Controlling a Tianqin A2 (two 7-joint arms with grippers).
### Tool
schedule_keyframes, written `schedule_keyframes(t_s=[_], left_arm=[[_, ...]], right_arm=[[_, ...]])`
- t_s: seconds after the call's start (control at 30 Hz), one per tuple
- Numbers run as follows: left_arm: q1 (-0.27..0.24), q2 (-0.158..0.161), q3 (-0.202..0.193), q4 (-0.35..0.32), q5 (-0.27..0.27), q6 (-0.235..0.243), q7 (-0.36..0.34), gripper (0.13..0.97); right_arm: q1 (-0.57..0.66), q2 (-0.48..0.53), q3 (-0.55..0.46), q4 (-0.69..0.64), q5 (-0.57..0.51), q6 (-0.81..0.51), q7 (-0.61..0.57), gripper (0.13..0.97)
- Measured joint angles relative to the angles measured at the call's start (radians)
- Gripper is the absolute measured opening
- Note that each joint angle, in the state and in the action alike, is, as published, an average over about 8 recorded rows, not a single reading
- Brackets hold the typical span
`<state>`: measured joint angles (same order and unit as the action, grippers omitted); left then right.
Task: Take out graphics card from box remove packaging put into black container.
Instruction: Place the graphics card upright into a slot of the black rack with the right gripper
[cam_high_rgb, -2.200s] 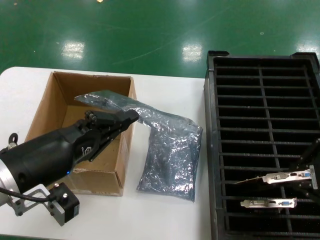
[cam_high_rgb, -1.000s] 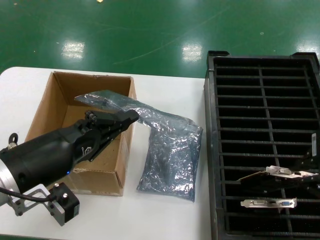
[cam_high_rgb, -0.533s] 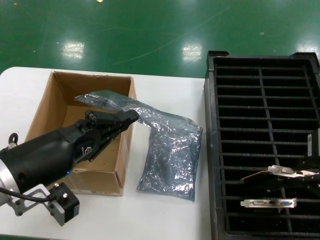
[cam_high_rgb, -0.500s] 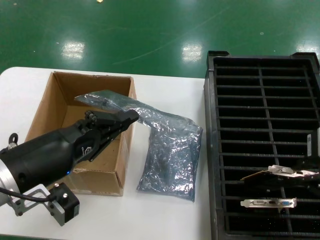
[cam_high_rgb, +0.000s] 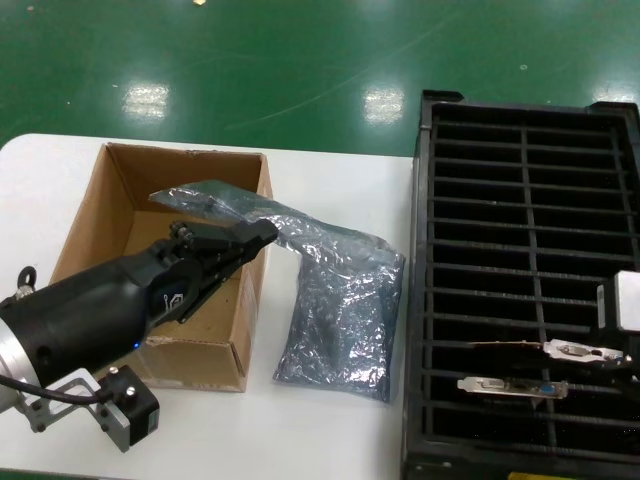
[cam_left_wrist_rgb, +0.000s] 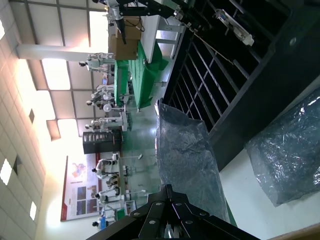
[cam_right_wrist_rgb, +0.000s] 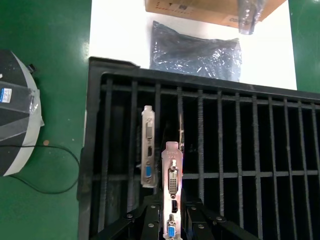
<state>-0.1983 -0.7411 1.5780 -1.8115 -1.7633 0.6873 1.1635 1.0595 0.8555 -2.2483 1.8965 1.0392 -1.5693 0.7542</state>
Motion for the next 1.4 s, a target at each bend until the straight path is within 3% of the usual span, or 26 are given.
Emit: schedule_keyframes(t_s=[0.67,1.4], left_arm=[[0.0,0.0,0.0,0.0,0.0,0.0,0.0,0.14],[0.0,0.0,0.0,0.0,0.0,0.0,0.0,0.14]], right_arm=[[-0.035,0.029,0.044,0.093,-0.015,0.0,0.017,0.188],[0.052,0.009,-0.062,0.053,0.0,0.0,0.025,0.188]])
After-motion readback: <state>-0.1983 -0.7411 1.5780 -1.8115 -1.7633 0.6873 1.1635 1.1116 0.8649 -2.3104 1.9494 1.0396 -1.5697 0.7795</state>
